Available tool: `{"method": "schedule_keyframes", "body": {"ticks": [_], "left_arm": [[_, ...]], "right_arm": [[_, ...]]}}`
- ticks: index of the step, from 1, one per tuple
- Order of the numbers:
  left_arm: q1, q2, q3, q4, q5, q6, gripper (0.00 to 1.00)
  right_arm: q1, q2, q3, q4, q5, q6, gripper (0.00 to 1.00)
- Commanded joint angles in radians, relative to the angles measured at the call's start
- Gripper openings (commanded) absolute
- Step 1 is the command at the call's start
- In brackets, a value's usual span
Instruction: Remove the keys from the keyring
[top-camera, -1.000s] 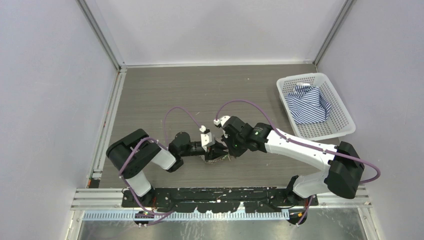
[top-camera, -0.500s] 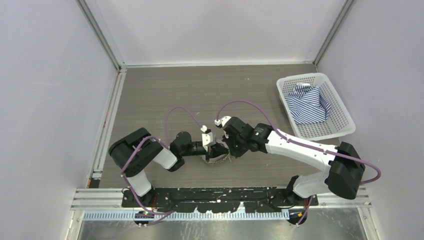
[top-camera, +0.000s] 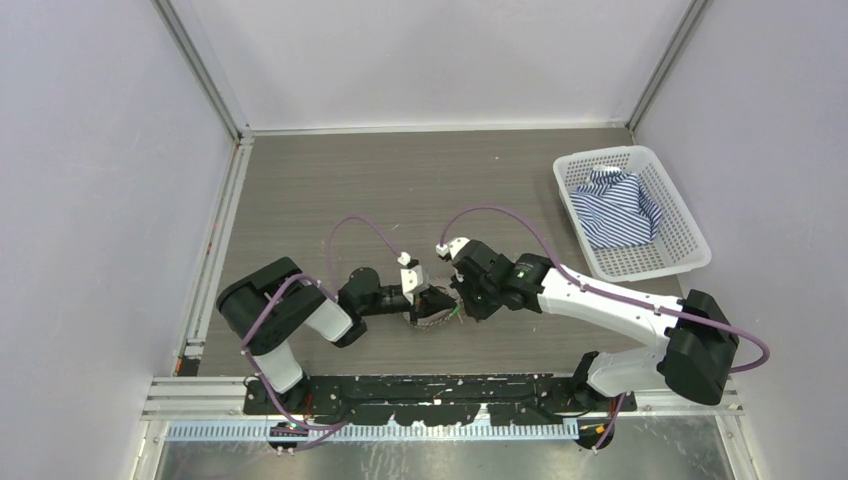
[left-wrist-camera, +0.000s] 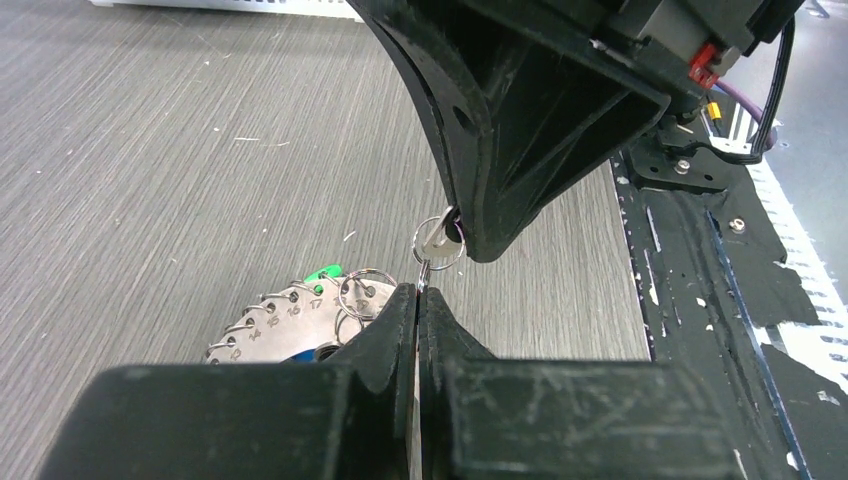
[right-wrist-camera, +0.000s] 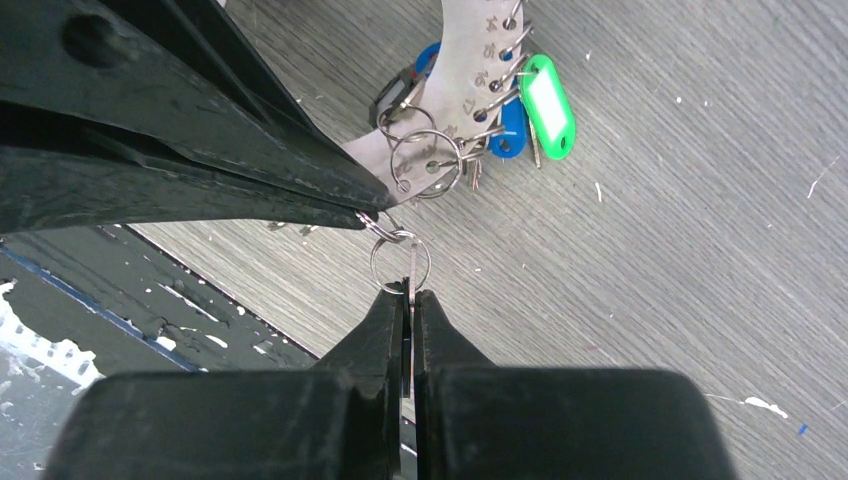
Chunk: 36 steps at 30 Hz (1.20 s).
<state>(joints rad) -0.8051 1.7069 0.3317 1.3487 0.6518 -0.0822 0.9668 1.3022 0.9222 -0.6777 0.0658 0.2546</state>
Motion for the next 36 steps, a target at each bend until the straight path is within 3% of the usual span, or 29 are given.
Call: {"method": "schedule_keyframes", "body": {"ticks": [1,13,27,32,36], "left_arm": [[-0.005,-0.045,-0.016,0.082,-0.038,-0.007,0.0],[-0.008,-0.085,-0.031,0.082,-0.064,-0.02,0.0],[-0.009,-0.119,-0.06,0.082,-0.086,-0.011,0.0],[-0.009,-0.127,-0.066,0.082,-0.086,-0.008,0.16],[-0.009,-0.124,-0.066,0.082,-0.081,-0.008,0.22]], "right_arm": [[0.004,-0.019,-0.01,0.04,-0.004,0.025,0.01],[0.004,0.003,-0.027,0.088,-0.018,0.047,0.01],[0.004,0.019,0.064,-0.007,0.097,0.009,0.01],[0.004,0.029,0.102,-0.026,0.102,-0.012,0.01],[0.007,0.039,0.129,-0.031,0.097,-0.032,0.01]]}}
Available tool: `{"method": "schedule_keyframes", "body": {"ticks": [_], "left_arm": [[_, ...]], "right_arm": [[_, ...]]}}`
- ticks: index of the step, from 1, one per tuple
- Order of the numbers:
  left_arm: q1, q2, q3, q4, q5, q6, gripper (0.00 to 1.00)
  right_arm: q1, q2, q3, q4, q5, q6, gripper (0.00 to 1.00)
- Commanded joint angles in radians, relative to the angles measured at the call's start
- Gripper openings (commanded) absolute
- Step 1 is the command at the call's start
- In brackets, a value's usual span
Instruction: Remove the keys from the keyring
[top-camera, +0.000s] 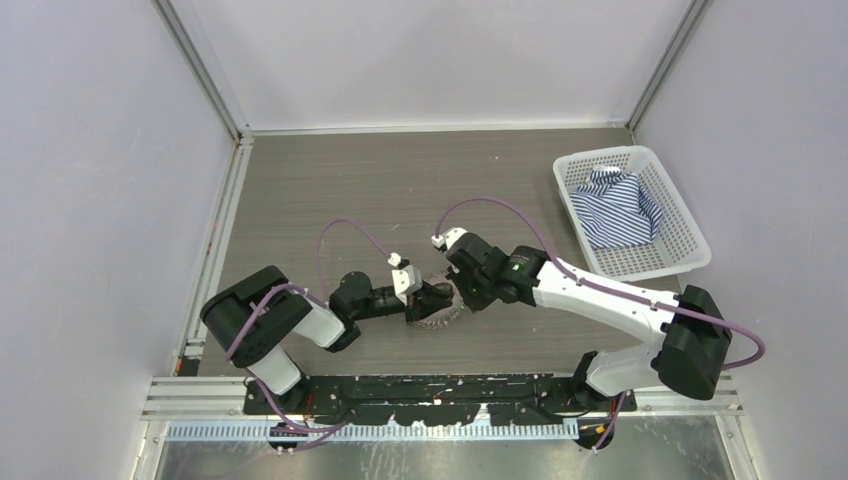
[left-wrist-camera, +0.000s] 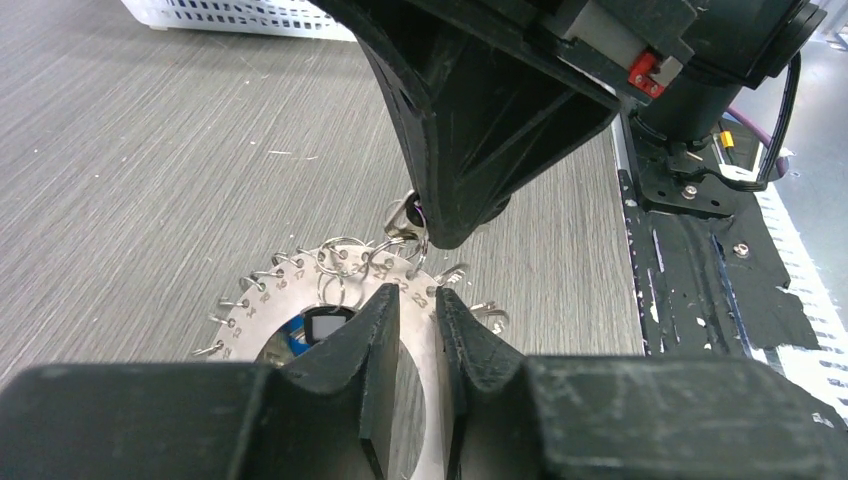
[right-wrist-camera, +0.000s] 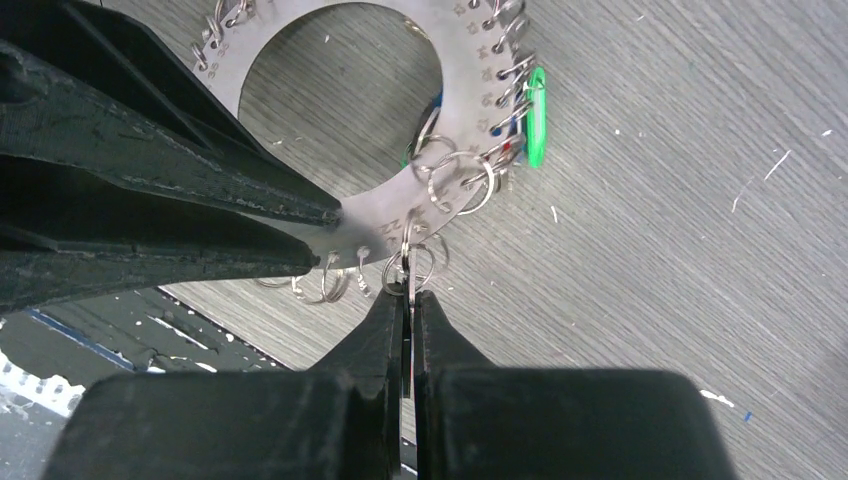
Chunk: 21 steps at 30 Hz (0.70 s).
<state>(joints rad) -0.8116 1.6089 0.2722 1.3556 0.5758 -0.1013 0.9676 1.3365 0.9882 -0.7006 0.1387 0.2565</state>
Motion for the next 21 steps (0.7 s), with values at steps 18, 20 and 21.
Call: {"method": "schedule_keyframes", "body": {"ticks": [18,20,21], "left_arm": [[0.002,-0.029,0.094,-0.074,0.016,0.142,0.28],[0.013,-0.029,0.102,-0.093,0.049,0.137,0.28],[0.02,-0.03,0.106,-0.107,0.065,0.136,0.28]], "right_arm": [[0.03,0.004,0.076,-0.01,0.021,-0.056,0.01],[0.03,-0.001,0.071,-0.007,0.024,-0.054,0.01],[0.03,-0.004,0.07,-0.004,0.025,-0.052,0.01]]}}
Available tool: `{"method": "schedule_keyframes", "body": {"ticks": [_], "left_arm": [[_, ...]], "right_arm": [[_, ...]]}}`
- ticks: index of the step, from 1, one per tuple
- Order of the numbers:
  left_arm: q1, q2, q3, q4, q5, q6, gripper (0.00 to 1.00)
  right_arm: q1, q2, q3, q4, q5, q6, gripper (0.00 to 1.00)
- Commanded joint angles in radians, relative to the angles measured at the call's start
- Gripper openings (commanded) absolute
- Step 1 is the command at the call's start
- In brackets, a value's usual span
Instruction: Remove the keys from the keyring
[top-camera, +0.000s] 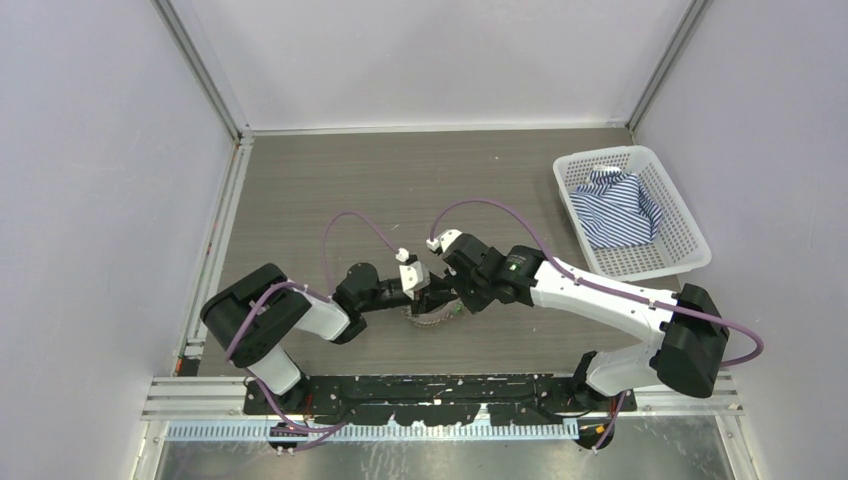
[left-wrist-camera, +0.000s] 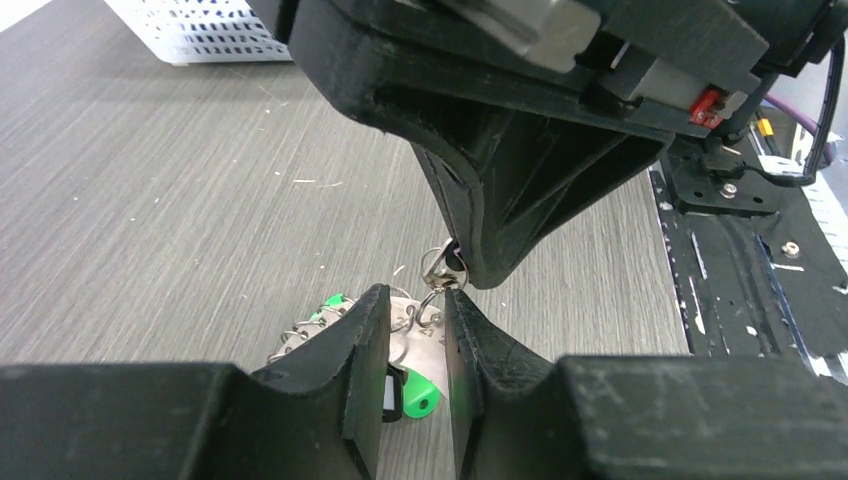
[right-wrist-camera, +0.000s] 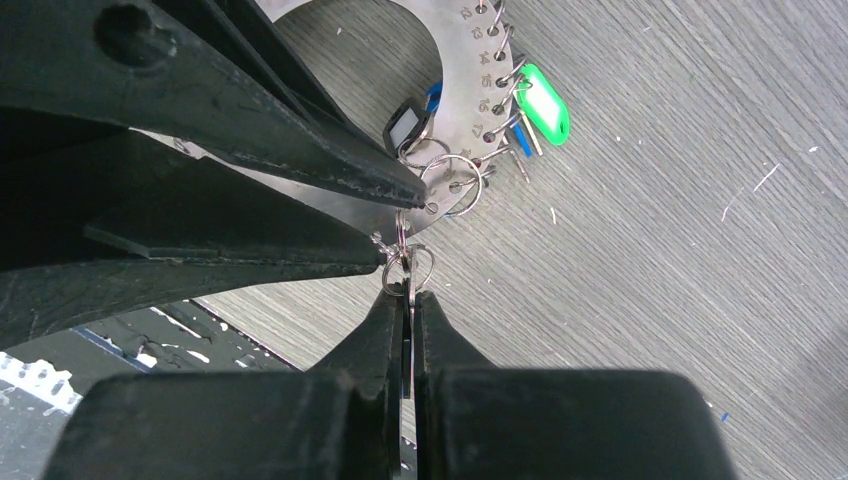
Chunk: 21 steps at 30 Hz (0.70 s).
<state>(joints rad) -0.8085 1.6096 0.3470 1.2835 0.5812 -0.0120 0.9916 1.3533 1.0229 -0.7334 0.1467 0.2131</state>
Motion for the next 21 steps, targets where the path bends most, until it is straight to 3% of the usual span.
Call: {"method": "schedule_keyframes", "body": {"ticks": [1,21], "left_arm": [[0.023,-0.031,0.034,-0.046,0.071,0.046,0.28],[0.043,0.038,0.08,-0.057,0.189,-0.004,0.29]], "right_arm": [[0.007,-0.025,0.032,0.031,0.017,-0.006,0.01],[0.006,-0.049,0.013,0.045,0.011,0.0,0.01]]}}
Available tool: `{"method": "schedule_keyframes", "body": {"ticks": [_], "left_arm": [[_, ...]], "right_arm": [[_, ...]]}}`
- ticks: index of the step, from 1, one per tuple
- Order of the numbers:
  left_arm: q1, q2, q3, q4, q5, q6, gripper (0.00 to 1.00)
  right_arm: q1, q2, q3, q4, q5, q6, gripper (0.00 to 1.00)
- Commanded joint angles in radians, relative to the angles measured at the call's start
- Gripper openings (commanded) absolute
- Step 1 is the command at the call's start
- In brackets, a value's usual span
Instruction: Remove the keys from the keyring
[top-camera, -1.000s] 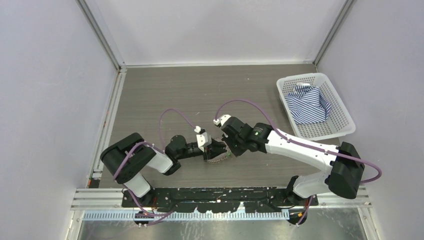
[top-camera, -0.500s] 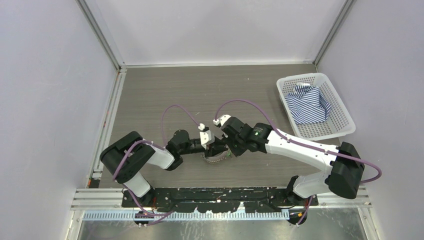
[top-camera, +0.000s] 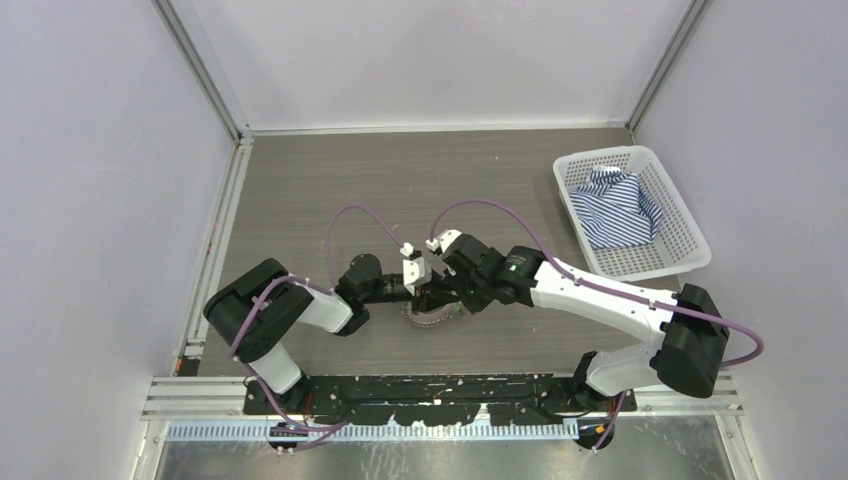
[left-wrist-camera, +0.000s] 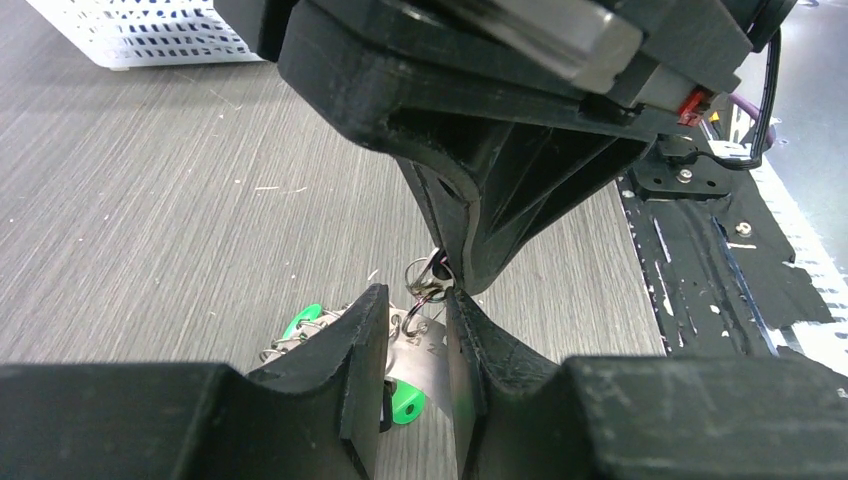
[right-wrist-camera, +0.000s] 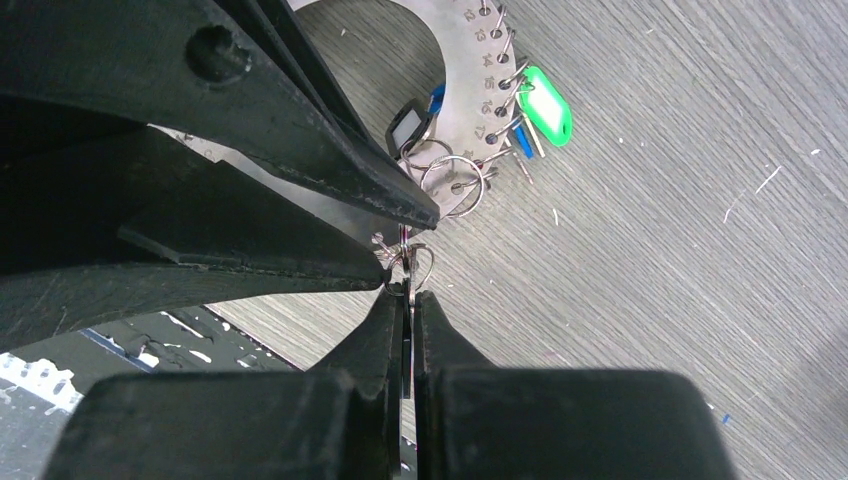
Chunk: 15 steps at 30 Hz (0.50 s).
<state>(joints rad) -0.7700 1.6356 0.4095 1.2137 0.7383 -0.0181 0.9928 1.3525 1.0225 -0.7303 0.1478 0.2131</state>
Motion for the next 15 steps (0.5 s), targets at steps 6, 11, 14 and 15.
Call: {"method": "schedule_keyframes", "body": {"ticks": [6,11,14,15], "left_arm": [[0.005,0.042,0.025,0.032,0.04,-0.009,0.29],[0.006,0.063,0.024,0.064,0.043,-0.024,0.29],[0.006,0.075,0.024,0.093,0.044,-0.034,0.29],[0.006,0.077,0.024,0.102,0.045,-0.037,0.29]], "right_arm": [[0.004,-0.048,0.013,0.046,0.007,0.0,0.01],[0.005,-0.052,0.011,0.046,0.008,0.003,0.01],[0.006,-0.049,0.011,0.047,0.006,0.002,0.01],[0.005,-0.049,0.011,0.047,0.004,0.003,0.01]]}}
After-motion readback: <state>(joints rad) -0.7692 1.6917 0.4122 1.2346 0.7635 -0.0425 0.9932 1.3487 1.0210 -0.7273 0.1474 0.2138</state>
